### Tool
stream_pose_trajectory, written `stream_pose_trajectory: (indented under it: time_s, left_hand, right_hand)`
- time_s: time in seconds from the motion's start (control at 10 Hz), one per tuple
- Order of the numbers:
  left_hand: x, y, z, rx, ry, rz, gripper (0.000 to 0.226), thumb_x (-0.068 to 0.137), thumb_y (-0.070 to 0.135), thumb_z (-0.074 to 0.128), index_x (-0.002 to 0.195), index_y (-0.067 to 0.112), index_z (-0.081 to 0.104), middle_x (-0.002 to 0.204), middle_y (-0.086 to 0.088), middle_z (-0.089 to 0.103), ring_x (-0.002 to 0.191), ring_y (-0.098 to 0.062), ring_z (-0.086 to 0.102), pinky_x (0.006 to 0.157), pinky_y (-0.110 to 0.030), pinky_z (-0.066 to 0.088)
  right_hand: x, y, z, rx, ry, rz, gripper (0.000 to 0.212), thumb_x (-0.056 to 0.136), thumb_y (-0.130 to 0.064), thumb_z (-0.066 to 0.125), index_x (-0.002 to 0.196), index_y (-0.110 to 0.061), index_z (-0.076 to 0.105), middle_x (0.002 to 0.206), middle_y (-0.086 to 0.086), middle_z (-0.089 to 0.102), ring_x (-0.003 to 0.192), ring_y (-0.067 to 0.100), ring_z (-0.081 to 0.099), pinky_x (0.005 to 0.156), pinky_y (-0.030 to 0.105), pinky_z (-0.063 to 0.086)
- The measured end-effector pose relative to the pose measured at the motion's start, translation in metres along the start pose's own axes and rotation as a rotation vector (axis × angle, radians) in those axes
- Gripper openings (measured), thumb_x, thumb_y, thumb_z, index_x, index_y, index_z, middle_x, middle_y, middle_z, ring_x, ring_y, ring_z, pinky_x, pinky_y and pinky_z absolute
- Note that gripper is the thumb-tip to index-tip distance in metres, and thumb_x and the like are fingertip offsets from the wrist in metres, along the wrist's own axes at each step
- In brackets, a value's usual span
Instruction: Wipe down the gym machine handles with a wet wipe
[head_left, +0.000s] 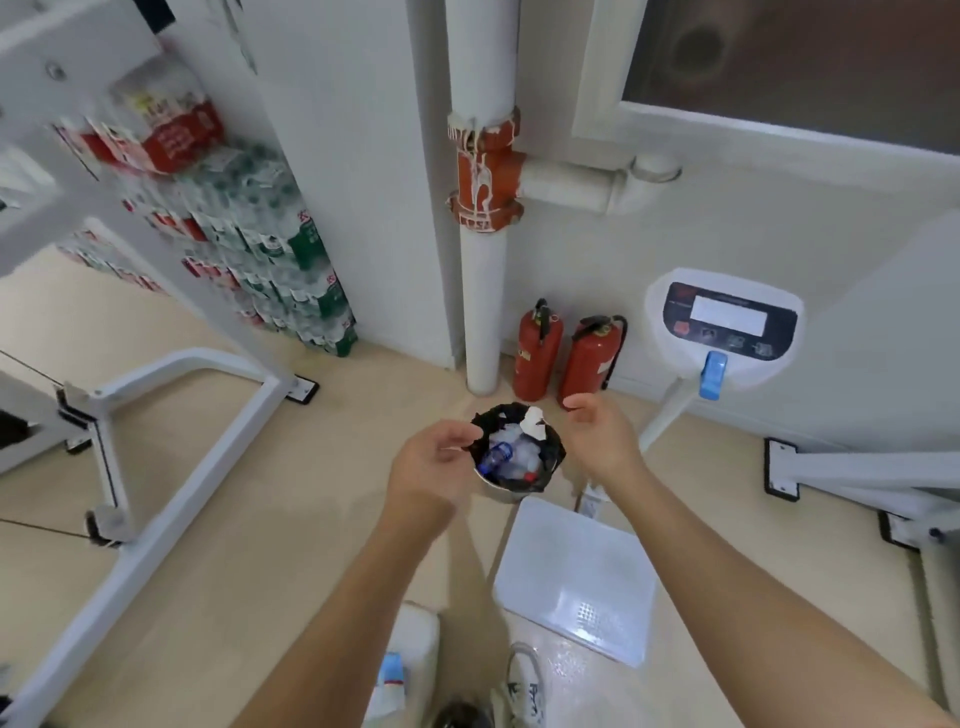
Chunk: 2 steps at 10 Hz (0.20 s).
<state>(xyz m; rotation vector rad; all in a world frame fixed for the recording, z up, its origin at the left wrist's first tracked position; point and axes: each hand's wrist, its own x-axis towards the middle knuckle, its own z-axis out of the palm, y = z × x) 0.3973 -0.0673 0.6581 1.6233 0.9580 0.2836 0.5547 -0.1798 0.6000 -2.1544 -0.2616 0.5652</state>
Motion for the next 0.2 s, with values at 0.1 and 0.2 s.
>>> stream_pose_trajectory:
  time_s: [0.1,0.2]
  left_hand:
    - [0.006,-0.007,-0.012,0.088,-0.016,0.005,0.032,0.081,-0.008,0.05,0.087,0.017,0.07,0.077,0.006,0.067,0.059,-0.005,0.058,0.063,-0.019,0.046]
    - [0.002,-0.002,-0.035,-0.011,0.092,0.036,0.034,0.084,-0.01,0.05,0.08,0.016,0.071,0.075,0.005,0.072,0.066,-0.006,0.065,0.069,-0.025,0.05]
  right_hand:
    - [0.001,0.008,-0.009,0.116,-0.026,0.1,0.021,0.087,-0.005,0.058,0.104,-0.014,0.066,0.105,0.01,0.069,0.085,0.021,0.065,0.084,0.037,0.053]
    - [-0.017,0.004,-0.024,0.329,0.022,0.095,0.015,0.089,-0.002,0.058,0.096,-0.013,0.066,0.093,0.014,0.069,0.069,0.019,0.064,0.067,0.029,0.053]
